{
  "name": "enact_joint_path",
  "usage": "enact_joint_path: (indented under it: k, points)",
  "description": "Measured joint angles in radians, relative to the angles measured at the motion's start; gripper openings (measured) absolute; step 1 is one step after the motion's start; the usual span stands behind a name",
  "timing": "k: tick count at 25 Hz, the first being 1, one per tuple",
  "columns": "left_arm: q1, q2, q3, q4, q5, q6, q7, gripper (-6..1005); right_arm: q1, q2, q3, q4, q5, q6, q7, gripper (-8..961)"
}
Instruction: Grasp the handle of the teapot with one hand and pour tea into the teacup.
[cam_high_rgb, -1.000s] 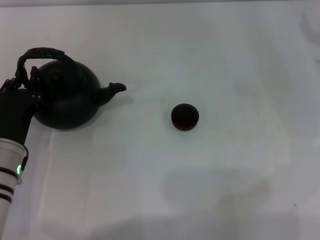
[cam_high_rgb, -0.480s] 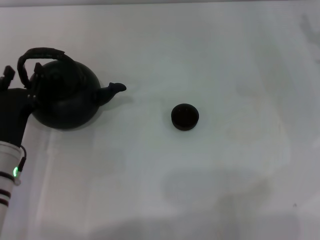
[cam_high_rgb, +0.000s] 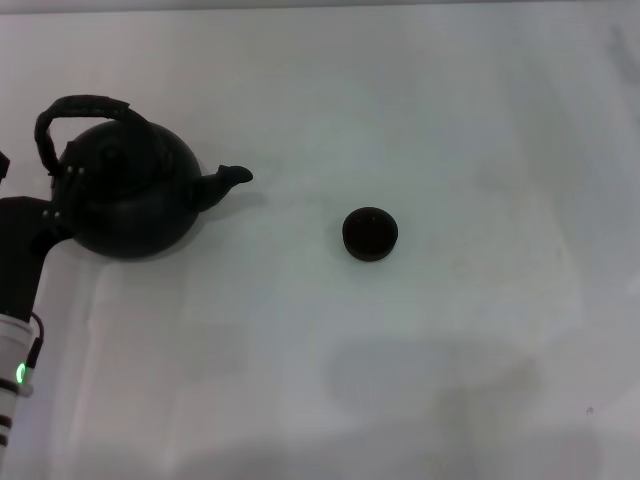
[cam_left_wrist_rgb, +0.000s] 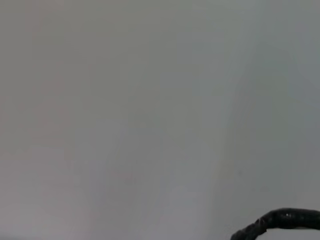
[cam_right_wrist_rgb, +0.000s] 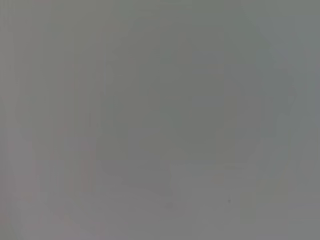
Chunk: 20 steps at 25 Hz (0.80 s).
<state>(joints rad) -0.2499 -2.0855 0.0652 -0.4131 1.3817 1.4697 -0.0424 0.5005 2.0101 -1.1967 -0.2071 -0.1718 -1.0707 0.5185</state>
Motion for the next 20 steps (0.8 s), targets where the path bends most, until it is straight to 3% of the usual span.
enact_joint_path:
  k: [11, 20]
  points:
    - [0.052, 0.001, 0.010, 0.005, -0.022, 0.082, -0.151, 893, 0.006, -0.001, 0.016, 0.002, -0.001, 0.009, -0.002, 856]
    - [0.096, 0.004, 0.003, 0.022, -0.168, 0.155, -0.161, 892, 0.006, 0.002, 0.010, 0.004, -0.002, 0.013, 0.000, 856]
